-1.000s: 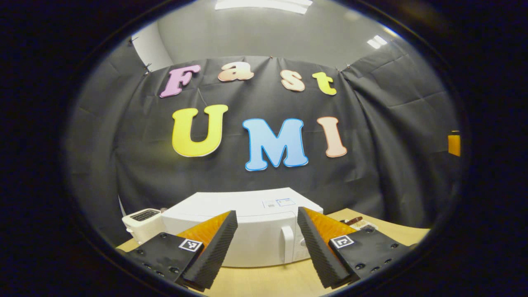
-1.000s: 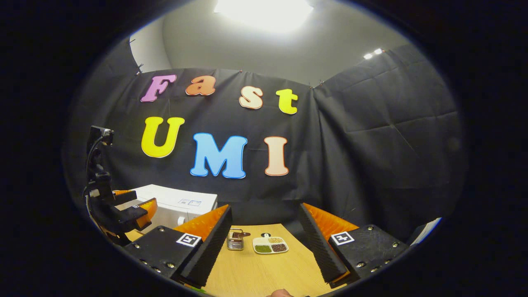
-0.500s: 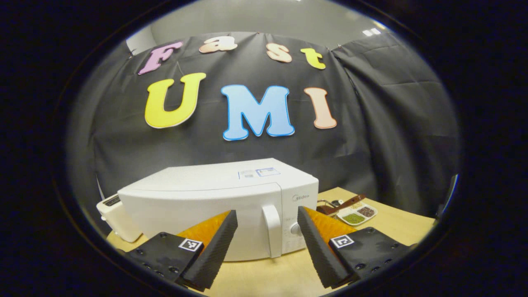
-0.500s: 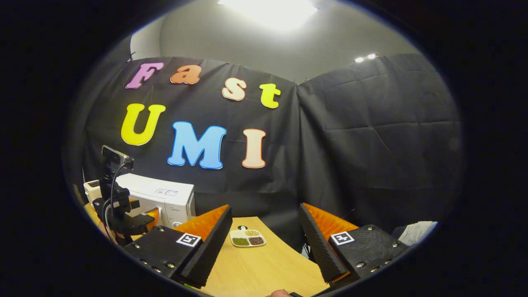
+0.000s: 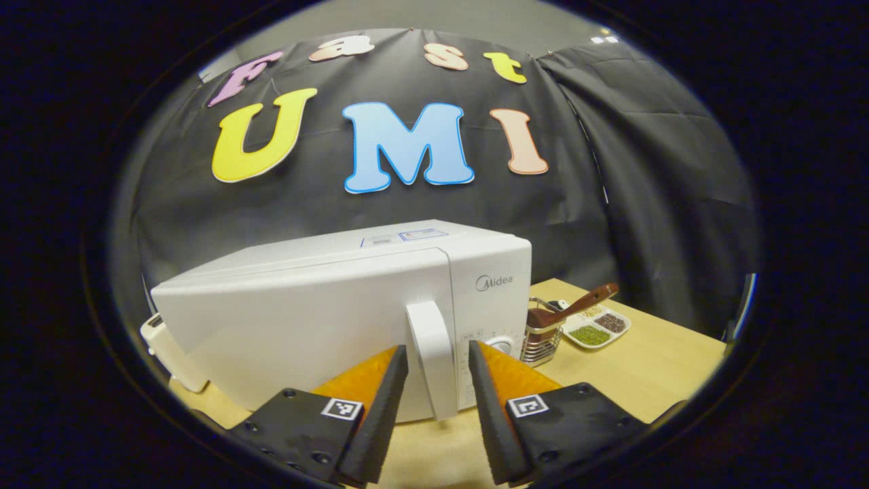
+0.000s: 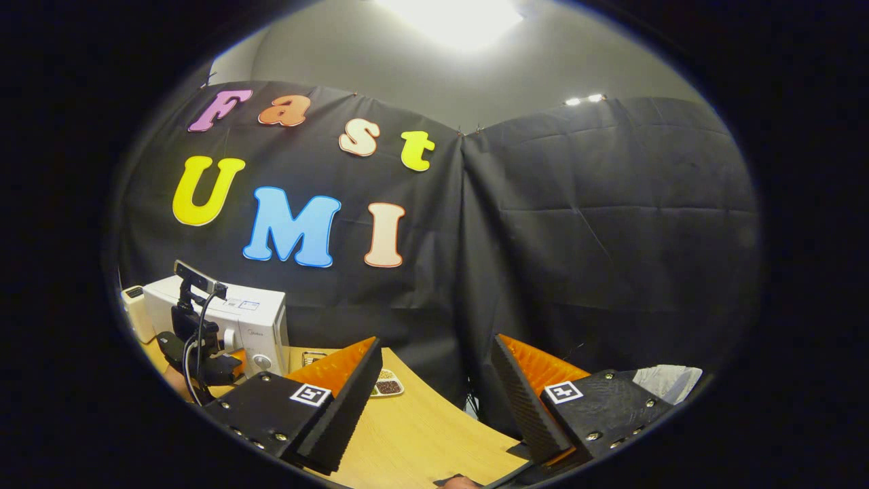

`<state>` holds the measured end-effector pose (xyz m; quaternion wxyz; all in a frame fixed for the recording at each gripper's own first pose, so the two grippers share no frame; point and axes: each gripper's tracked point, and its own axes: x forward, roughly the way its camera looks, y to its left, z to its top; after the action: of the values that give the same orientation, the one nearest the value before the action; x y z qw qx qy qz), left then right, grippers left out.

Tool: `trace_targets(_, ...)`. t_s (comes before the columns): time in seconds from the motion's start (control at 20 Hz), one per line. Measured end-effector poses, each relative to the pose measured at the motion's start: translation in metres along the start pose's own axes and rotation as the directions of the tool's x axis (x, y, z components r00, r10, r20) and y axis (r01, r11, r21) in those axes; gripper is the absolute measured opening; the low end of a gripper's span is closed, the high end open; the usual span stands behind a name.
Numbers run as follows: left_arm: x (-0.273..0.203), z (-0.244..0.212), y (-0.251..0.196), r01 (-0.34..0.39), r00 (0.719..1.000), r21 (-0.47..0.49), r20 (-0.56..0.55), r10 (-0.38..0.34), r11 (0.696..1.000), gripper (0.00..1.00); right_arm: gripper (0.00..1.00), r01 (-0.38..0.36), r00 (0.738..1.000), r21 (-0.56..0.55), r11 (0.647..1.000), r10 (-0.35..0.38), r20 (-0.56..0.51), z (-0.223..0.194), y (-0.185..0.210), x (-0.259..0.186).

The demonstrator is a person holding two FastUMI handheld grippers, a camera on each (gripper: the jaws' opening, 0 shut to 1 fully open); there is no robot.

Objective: Open the microwave oven with the left hand, put the food in, and close the microwave oven.

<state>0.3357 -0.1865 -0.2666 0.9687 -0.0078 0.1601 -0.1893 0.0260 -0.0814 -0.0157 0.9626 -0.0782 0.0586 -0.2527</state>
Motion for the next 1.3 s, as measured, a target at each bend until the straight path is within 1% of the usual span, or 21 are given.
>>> trace_targets(0.15, -0.002, 0.002, -0.001, 0.012, 1.000, -0.025, 0.003, -0.012, 1.000, 0.38, 0.98, -0.003, 1.000, -0.019, 1.000, 0.003, 0.002, 0.002, 0.005, -0.005)
trace_targets(0.3, 0.000, 0.000, -0.001, 0.014, 1.000, -0.036, 0.004, -0.014, 0.999, 0.34, 0.98, -0.015, 1.000, -0.039, 0.999, 0.016, 0.007, 0.005, 0.012, -0.007)
trace_targets(0.4, 0.000, -0.001, -0.002, 0.003, 1.000, -0.040, 0.000, -0.003, 0.999, 0.27, 0.99, -0.021, 1.000, -0.040, 0.999, 0.022, 0.014, 0.009, 0.015, -0.009)
trace_targets(0.45, -0.002, -0.001, -0.002, -0.002, 1.000, -0.042, -0.003, 0.002, 0.999, 0.26, 0.99, -0.025, 0.999, -0.037, 0.999, 0.026, 0.019, 0.009, 0.017, -0.010)
trace_targets(0.5, -0.003, -0.001, -0.002, -0.009, 1.000, -0.042, -0.004, 0.009, 0.999, 0.22, 0.99, -0.030, 0.999, -0.036, 0.999, 0.030, 0.022, 0.009, 0.020, -0.013)
trace_targets(0.65, -0.006, -0.001, -0.001, -0.032, 0.999, -0.039, -0.031, 0.031, 0.999, 0.18, 0.98, -0.064, 0.998, -0.034, 0.997, 0.064, 0.009, 0.002, 0.025, -0.017)
trace_targets(0.7, -0.013, -0.009, -0.002, -0.041, 0.997, -0.049, -0.064, 0.038, 0.998, 0.15, 0.98, -0.072, 0.997, -0.034, 0.997, 0.072, 0.006, 0.002, 0.025, -0.018)
trace_targets(0.75, -0.026, -0.011, -0.004, -0.047, 0.997, -0.059, -0.059, 0.044, 0.997, 0.15, 0.98, -0.077, 0.997, -0.032, 0.996, 0.078, 0.011, 0.003, 0.022, -0.019)
trace_targets(0.8, -0.040, -0.005, -0.006, -0.044, 0.999, -0.036, -0.013, 0.043, 0.998, 0.16, 0.99, -0.081, 0.996, -0.027, 0.996, 0.082, 0.023, 0.006, 0.021, -0.019)
trace_targets(0.85, -0.050, -0.006, -0.007, -0.040, 0.999, -0.021, 0.002, 0.040, 0.999, 0.15, 0.99, -0.091, 0.995, -0.016, 0.996, 0.092, 0.025, 0.006, 0.022, -0.018)
trace_targets(0.95, -0.064, -0.013, -0.004, -0.026, 1.000, -0.034, -0.005, 0.026, 0.999, 0.15, 0.98, -0.137, 0.990, -0.002, 0.991, 0.137, 0.020, 0.002, 0.030, -0.017)
trace_targets(1.05, -0.077, -0.018, -0.004, -0.028, 0.999, -0.044, -0.021, 0.027, 0.999, 0.14, 0.99, -0.166, 0.985, -0.003, 0.986, 0.166, 0.034, 0.006, 0.032, -0.015)
trace_targets(1.2, -0.103, -0.020, 0.000, -0.051, 0.998, -0.047, -0.027, 0.050, 0.998, 0.14, 0.98, -0.240, 0.970, 0.016, 0.971, 0.239, 0.051, 0.009, 0.044, -0.020)
trace_targets(1.3, -0.120, -0.026, 0.003, -0.063, 0.997, -0.056, -0.038, 0.061, 0.996, 0.15, 0.99, -0.295, 0.954, 0.026, 0.955, 0.293, 0.069, 0.011, 0.049, -0.026)
